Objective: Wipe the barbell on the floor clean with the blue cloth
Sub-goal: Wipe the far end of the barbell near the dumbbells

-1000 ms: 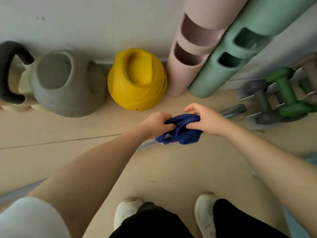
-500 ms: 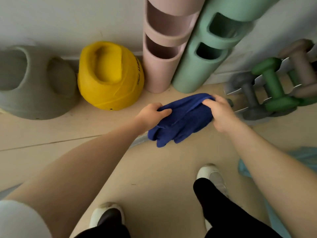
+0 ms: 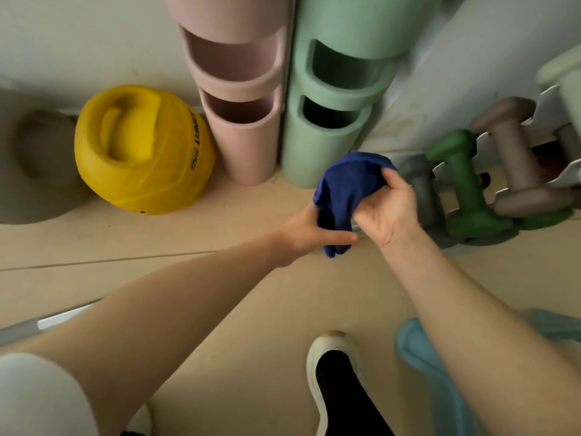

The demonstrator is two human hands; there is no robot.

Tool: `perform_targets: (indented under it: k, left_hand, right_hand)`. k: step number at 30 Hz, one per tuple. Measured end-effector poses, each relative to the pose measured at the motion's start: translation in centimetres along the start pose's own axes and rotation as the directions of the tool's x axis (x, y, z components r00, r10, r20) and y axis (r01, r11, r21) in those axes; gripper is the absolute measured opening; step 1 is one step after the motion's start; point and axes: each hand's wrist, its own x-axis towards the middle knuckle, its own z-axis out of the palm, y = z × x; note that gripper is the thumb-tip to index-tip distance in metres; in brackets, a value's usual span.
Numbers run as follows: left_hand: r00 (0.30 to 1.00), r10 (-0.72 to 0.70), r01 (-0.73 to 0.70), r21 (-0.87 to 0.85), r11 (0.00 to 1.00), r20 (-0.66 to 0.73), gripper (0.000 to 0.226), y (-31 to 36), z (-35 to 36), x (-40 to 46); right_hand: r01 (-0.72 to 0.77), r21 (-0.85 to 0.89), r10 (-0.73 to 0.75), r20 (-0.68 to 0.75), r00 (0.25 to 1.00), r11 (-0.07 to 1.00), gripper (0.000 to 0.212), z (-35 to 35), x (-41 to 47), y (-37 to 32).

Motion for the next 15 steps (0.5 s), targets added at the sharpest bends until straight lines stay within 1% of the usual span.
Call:
perform_targets:
  k: [1, 2, 3, 4, 5, 6, 7, 8, 9, 10, 11, 12, 13, 14, 15]
  left_hand:
    - [0.998, -0.009, 0.007, -0.043, 0.999, -0.057, 0.025, -0.1, 0.5, 0.5]
    - [0.989, -0.047, 0.029, -0.132, 0.991, -0.139, 0.012, -0.1, 0.8, 1.0]
    - [0.967, -0.117, 0.057, -0.255, 0.965, -0.227, 0.01, -0.1, 1.0, 1.4]
    - [0.935, -0.196, 0.07, -0.387, 0.919, -0.296, 0.013, -0.2, 1.0, 1.8]
    - [0.904, -0.253, 0.057, -0.489, 0.87, -0.345, 0.014, -0.5, 0.8, 2.2]
    - [0.88, -0.29, 0.038, -0.553, 0.832, -0.376, 0.017, -1.0, 0.6, 2.5]
    - [0.869, -0.313, 0.03, -0.591, 0.806, -0.383, 0.021, -1.6, 0.3, 2.8]
    - [0.867, -0.326, 0.023, -0.622, 0.783, -0.378, 0.025, -2.0, 0.2, 3.0]
    - [0.864, -0.339, 0.023, -0.643, 0.765, -0.372, 0.028, -2.4, 0.1, 3.1]
    - [0.869, -0.352, 0.033, -0.668, 0.743, -0.348, 0.032, -2.6, 0.0, 3.2]
    - [0.875, -0.361, 0.047, -0.687, 0.725, -0.321, 0.036, -2.9, 0.0, 3.4]
    - [0.885, -0.36, 0.053, -0.704, 0.709, -0.296, 0.041, -3.1, 0.0, 3.5]
    - [0.888, -0.361, 0.057, -0.71, 0.702, -0.285, 0.042, -3.1, 0.0, 3.7]
    - [0.89, -0.362, 0.067, -0.705, 0.706, -0.278, 0.038, -2.8, 0.1, 3.9]
    - [0.894, -0.36, 0.082, -0.69, 0.719, -0.268, 0.032, -2.6, 0.3, 4.2]
  right_hand:
    - [-0.005, 0.028, 0.005, -0.003, 1.0, 1.0, 0.036, -0.3, 0.1, -0.3]
    - [-0.01, 0.035, 0.01, -0.008, 1.0, 0.999, 0.03, -0.8, 0.2, -0.6]
    - [-0.016, -0.001, 0.016, -0.049, 0.999, 1.0, 0.027, -1.5, 0.5, -0.8]
    - [-0.03, -0.09, 0.02, -0.119, 0.993, 0.995, 0.026, -2.3, 0.7, -1.0]
    - [-0.059, -0.255, -0.001, -0.228, 0.974, 0.965, 0.023, -3.5, 1.2, -1.0]
    - [-0.119, -0.467, -0.05, -0.333, 0.942, 0.876, 0.022, -4.6, 1.4, -0.9]
    - [-0.191, -0.669, -0.126, -0.395, 0.91, 0.718, 0.023, -5.7, 1.5, -0.6]
    - [-0.228, -0.817, -0.213, -0.388, 0.897, 0.53, 0.029, -6.9, 1.6, -0.3]
    - [-0.202, -0.913, -0.292, -0.314, 0.903, 0.355, 0.039, -7.8, 1.4, -0.2]
    - [-0.105, -0.97, -0.353, -0.18, 0.918, 0.221, 0.048, -8.5, 1.0, -0.3]
    - [0.045, -0.993, -0.391, -0.001, 0.92, 0.108, 0.052, -8.7, 0.5, -0.5]
    - [0.203, -0.979, -0.385, 0.176, 0.906, 0.029, 0.055, -8.5, 0.2, -0.6]
    - [0.313, -0.95, -0.329, 0.303, 0.894, -0.024, 0.058, -8.3, 0.1, -0.5]
    - [0.38, -0.923, -0.241, 0.384, 0.891, -0.065, 0.066, -8.0, 0.1, -0.1]
    - [0.413, -0.905, -0.155, 0.425, 0.892, -0.102, 0.074, -7.8, 0.5, 0.6]
